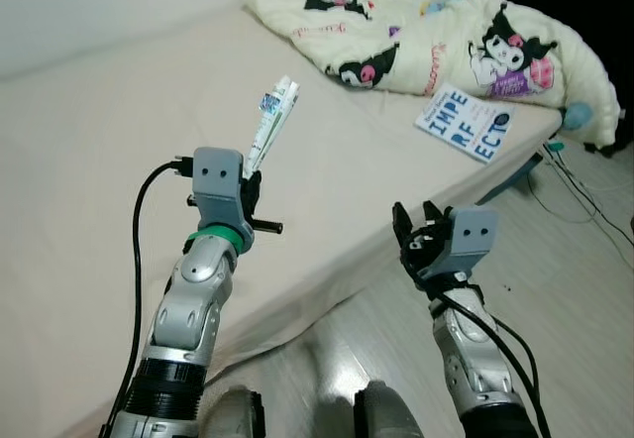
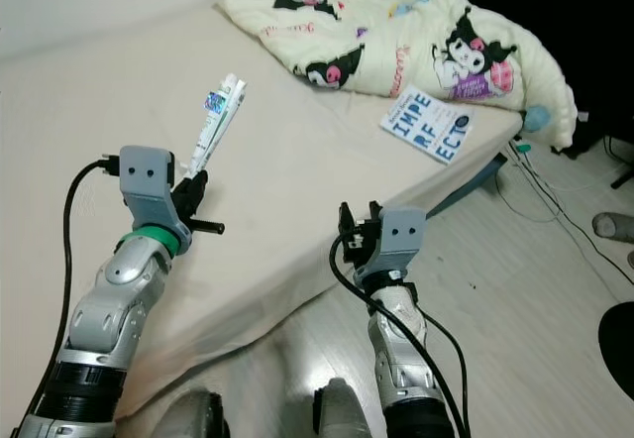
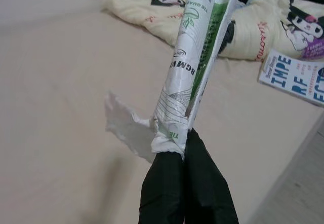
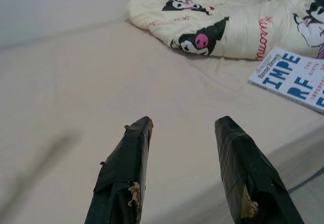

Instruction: Clean up the room

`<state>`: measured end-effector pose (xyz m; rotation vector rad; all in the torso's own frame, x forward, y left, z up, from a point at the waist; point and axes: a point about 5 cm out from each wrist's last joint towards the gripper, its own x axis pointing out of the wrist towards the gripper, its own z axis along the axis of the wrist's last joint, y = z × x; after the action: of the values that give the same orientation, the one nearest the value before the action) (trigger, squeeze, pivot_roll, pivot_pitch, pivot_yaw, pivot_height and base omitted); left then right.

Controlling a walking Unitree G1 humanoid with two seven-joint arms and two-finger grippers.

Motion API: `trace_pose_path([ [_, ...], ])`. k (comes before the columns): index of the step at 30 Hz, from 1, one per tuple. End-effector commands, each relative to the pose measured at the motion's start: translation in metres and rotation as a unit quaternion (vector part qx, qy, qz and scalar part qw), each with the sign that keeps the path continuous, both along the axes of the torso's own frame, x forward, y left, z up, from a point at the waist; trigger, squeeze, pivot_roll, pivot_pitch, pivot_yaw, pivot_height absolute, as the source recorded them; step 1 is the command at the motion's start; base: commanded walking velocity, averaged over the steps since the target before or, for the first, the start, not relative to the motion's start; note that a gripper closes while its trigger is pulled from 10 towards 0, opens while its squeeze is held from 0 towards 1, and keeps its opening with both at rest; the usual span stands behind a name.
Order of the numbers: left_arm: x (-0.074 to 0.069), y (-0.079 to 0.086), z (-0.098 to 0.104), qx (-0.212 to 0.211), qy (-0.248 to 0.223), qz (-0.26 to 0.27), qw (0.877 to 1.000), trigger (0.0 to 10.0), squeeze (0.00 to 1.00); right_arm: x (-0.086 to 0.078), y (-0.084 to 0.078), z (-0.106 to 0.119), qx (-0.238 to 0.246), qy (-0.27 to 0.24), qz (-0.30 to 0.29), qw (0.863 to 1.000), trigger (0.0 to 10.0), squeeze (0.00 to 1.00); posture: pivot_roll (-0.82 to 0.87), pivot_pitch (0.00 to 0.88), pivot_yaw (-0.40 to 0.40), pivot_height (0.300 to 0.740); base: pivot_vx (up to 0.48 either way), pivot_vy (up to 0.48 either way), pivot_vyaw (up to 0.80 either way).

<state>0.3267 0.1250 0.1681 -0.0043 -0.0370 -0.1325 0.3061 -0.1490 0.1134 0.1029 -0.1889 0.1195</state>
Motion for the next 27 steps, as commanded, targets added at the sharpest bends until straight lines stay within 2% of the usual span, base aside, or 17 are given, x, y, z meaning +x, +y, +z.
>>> trace_pose_path([
  [1, -0.003, 0.001, -0.013, 0.014, 0.019, 0.001, 1.0, 10.0, 0.0, -0.002, -0.002, -0.008, -0.003, 0.014, -0.008, 1.0, 10.0, 0.0, 0.01, 0.106, 0.021, 0.726, 0.0, 0.0, 0.0],
  [6, -0.011, 0.003, -0.022, 0.042, 0.027, -0.017, 0.999, 10.0, 0.0, -0.004, -0.003, -0.015, -0.011, 0.026, -0.014, 1.0, 10.0, 0.0, 0.01, 0.1, 0.025, 0.74, 0.0, 0.0, 0.0],
  [8, -0.024, 0.009, -0.041, 0.071, 0.043, -0.049, 0.995, 10.0, 0.0, -0.01, -0.003, -0.032, -0.018, 0.053, -0.012, 0.998, 10.0, 0.0, 0.02, 0.092, 0.022, 0.74, 0.0, 0.0, 0.0],
  [9, -0.024, 0.009, -0.041, 0.071, 0.043, -0.049, 0.995, 10.0, 0.0, -0.01, -0.003, -0.032, -0.018, 0.053, -0.012, 0.998, 10.0, 0.0, 0.02, 0.092, 0.022, 0.74, 0.0, 0.0, 0.0],
  [10, -0.032, 0.02, -0.061, 0.09, 0.065, -0.045, 0.993, 10.0, 0.0, -0.017, -0.002, -0.048, -0.022, 0.079, -0.004, 0.997, 10.0, 0.0, 0.02, 0.086, 0.021, 0.74, 0.0, 0.0, 0.0],
  [12, -0.034, 0.024, -0.068, 0.093, 0.073, -0.037, 0.992, 10.0, 0.0, -0.019, -0.002, -0.053, -0.025, 0.088, -0.001, 0.996, 10.0, 0.0, 0.02, 0.086, 0.021, 0.74, 0.0, 0.0, 0.0],
  [13, -0.041, 0.033, -0.086, 0.1, 0.09, -0.022, 0.991, 10.0, 0.0, -0.028, 0.0, -0.069, -0.018, 0.116, 0.009, 0.993, 10.0, 0.0, 0.02, 0.08, 0.017, 0.74, 0.0, 0.0, 0.0],
  [15, -0.047, 0.036, -0.102, 0.11, 0.108, -0.02, 0.988, 10.0, 0.0, -0.036, 0.002, -0.084, -0.028, 0.142, 0.015, 0.989, 10.0, 0.0, 0.03, 0.077, 0.014, 0.74, 0.0, 0.0, 0.0],
  [19, -0.05, 0.038, -0.114, 0.126, 0.124, -0.015, 0.984, 10.0, 0.0, -0.041, 0.003, -0.094, -0.032, 0.16, 0.016, 0.987, 10.0, 0.0, 0.03, 0.067, 0.014, 0.74, 0.0, 0.0, 0.0],
  [23, -0.055, 0.046, -0.14, 0.149, 0.164, 0.024, 0.975, 10.0, 0.0, -0.045, 0.007, -0.104, -0.035, 0.18, 0.019, 0.983, 10.0, 0.0, 0.02, 0.049, 0.019, 0.74, 0.0, 0.0, 0.0],
  [27, -0.055, 0.048, -0.142, 0.149, 0.163, 0.03, 0.975, 10.0, 0.0, -0.041, 0.009, -0.101, -0.035, 0.173, 0.02, 0.984, 10.0, 0.0, 0.01, 0.04, 0.019, 0.74, 0.0, 0.0, 0.0],
])
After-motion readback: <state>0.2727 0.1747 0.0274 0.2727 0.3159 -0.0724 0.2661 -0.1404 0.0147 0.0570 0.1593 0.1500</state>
